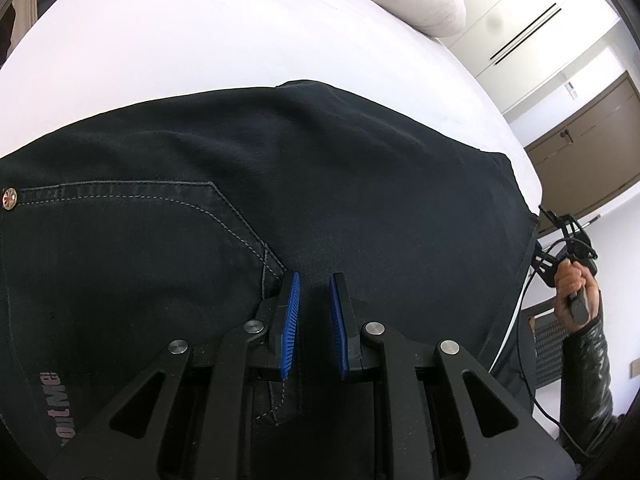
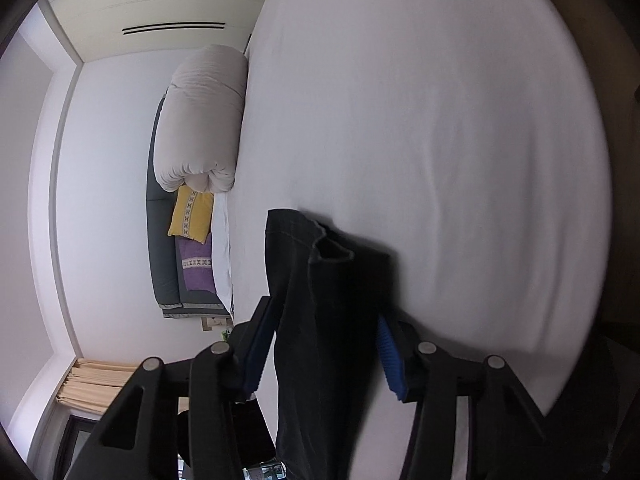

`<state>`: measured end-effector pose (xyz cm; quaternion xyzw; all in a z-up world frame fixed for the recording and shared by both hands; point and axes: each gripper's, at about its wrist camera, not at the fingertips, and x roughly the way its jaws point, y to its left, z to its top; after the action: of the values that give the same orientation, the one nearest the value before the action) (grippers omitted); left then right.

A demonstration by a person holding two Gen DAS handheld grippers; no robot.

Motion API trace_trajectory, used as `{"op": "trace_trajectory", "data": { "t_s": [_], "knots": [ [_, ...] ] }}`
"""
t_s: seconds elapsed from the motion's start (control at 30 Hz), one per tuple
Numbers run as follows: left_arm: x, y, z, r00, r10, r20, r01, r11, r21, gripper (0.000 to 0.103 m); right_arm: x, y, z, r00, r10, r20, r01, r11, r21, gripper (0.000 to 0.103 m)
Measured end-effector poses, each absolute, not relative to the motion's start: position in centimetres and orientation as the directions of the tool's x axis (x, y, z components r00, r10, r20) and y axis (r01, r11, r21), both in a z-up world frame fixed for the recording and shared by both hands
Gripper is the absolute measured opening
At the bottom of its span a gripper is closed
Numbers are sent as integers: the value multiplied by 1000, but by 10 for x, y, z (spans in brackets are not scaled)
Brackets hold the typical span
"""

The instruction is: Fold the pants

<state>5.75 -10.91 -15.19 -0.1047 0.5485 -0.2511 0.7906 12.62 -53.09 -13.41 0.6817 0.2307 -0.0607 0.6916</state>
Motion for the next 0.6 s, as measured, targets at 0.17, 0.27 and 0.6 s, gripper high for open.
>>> {"op": "trace_trajectory", "data": {
  "t_s": [0.17, 0.27, 0.6],
  "knots": [
    [57, -111, -151, 275, -510, -815, 281, 853, -439, 16, 125, -544, -143, 899, 235, -370, 370, 46, 928, 46],
    [57, -110, -150, 276, -510, -815, 281, 853, -439, 16, 127, -550, -153, 903, 232, -362, 368, 17, 930, 19],
    [57, -104, -153, 275, -525, -805, 272, 846, -459, 16, 131, -550, -132, 856, 201, -476, 426, 249, 870, 13]
  ]
}}
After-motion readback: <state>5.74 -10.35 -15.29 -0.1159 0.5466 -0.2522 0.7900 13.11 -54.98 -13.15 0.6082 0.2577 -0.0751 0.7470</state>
